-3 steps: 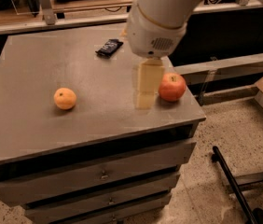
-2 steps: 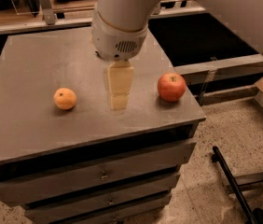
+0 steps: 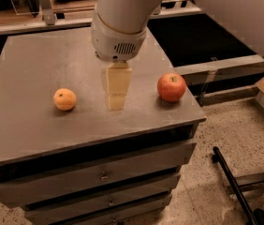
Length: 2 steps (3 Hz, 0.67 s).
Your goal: Pick orange
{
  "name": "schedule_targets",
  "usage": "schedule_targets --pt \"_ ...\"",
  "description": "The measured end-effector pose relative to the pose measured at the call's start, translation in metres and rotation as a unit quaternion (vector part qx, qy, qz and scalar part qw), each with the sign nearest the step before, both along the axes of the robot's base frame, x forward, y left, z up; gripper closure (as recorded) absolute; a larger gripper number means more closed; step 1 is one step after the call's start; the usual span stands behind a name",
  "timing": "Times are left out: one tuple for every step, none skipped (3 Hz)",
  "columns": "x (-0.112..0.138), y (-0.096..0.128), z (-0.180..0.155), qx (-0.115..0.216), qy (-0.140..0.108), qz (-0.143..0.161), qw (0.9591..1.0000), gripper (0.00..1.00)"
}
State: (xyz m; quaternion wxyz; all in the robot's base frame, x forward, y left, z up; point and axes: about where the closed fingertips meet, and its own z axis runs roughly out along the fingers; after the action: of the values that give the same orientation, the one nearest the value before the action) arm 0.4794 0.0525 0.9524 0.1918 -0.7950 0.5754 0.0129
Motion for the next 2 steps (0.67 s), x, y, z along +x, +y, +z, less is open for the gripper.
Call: schedule_targets --pt "0.02 0.004 -0.014 0.036 0.005 -0.01 0.9993 0.0" --pt "0.046 0.028 -0.041 0.086 0.033 0.0 0.9958 0.0"
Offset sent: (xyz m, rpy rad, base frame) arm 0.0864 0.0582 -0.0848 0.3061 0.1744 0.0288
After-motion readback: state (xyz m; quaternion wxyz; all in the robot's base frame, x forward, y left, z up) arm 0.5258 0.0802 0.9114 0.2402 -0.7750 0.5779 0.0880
